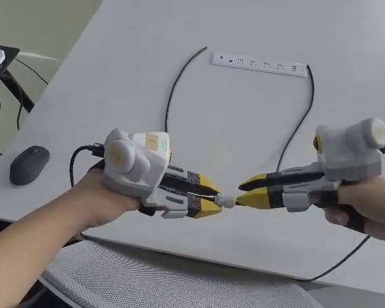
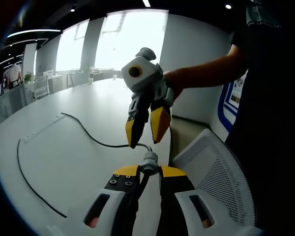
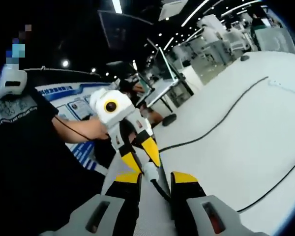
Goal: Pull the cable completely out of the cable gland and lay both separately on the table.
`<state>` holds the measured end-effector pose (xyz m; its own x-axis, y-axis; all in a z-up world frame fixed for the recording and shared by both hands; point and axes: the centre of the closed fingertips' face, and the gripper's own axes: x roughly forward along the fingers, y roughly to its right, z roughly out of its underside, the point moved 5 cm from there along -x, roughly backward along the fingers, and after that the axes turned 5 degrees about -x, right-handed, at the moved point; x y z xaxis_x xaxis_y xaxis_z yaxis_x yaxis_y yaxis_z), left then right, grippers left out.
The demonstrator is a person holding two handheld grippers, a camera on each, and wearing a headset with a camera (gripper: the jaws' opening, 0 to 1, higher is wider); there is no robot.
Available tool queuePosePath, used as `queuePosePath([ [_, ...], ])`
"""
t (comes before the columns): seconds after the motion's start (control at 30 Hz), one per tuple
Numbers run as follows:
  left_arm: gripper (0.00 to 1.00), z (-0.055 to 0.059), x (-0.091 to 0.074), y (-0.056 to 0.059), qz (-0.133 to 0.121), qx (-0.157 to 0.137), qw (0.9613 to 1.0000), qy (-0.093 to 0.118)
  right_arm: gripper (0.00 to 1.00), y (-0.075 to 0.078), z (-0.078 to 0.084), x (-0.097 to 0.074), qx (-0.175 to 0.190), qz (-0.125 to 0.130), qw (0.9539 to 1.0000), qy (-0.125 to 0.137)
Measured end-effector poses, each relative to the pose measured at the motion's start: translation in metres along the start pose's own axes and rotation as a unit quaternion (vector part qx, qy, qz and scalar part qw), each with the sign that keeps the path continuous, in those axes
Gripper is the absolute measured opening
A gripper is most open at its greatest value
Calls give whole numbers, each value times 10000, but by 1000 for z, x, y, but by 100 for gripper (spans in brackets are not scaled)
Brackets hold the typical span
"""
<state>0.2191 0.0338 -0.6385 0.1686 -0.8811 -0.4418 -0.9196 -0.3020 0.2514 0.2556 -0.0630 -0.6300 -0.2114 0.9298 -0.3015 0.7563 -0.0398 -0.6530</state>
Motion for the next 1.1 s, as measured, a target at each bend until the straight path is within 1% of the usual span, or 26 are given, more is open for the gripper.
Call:
queuePosePath([
  [0.03, 15, 0, 0, 1, -1, 19, 10000, -9, 20, -2, 0, 2, 318, -185, 9993, -42],
  [0.07, 15, 0, 0, 0, -3, 35, 10000, -17, 20, -2, 2, 3, 388, -240, 9989, -139],
  [0.13, 15, 0, 1, 0, 7, 95, 10000, -24, 19, 3, 6, 8, 266, -164, 9989, -345],
  [0.17, 15, 0, 2, 1, 4, 160, 9999, -44, 18, 0, 11, 10, 396, -282, 9976, -501],
  [0.2, 15, 0, 2, 2, 12, 195, 9998, -50, 18, -2, 14, 12, 510, -394, 9963, -570],
  [0.23, 15, 0, 2, 2, 21, 197, 9998, -46, 18, -3, 15, 13, 576, -465, 9955, -593],
  [0.3, 15, -1, 2, 3, 31, 208, 9998, -35, 18, -4, 17, 16, 584, -542, 9951, -587],
  [0.33, 15, -1, 2, 3, 32, 213, 9998, -36, 17, -5, 17, 17, 665, -591, 9945, -561],
  [0.37, 15, -2, 2, 3, 29, 227, 9997, -33, 16, -5, 17, 17, 708, -615, 9940, -565],
  [0.43, 15, -3, 2, 3, 37, 239, 9997, 0, 14, -4, 18, 17, 693, -608, 9941, -568],
  [0.47, 15, -3, 2, 3, 42, 249, 9997, -16, 14, -4, 18, 17, 687, -610, 9942, -566],
  [0.53, 15, -3, 2, 4, 61, 280, 9996, -39, 12, -6, 19, 17, 761, -698, 9930, -580],
  [0.57, 15, -3, 2, 4, 62, 298, 9995, -49, 11, -6, 18, 17, 740, -742, 9929, -570],
  [0.7, 15, -3, 3, 5, 78, 347, 9993, -74, 9, -7, 19, 18, 758, -806, 9921, -587],
  [0.83, 15, -3, 4, 6, 95, 391, 9991, -126, 8, -8, 20, 18, 687, -846, 9922, -597],
  [0.93, 15, -3, 4, 4, 92, 327, 9993, -129, 8, -8, 19, 17, 463, -791, 9942, -567],
  [0.97, 15, -3, 4, 4, 83, 326, 9993, -130, 8, -8, 18, 17, 373, -767, 9948, -552],
  [1.0, 15, -3, 4, 3, 79, 316, 9994, -124, 8, -7, 18, 16, 171, -724, 9958, -528],
  [1.1, 15, -3, 3, 2, 68, 228, 9997, -103, 8, -8, 16, 16, -279, -535, 9967, -534],
])
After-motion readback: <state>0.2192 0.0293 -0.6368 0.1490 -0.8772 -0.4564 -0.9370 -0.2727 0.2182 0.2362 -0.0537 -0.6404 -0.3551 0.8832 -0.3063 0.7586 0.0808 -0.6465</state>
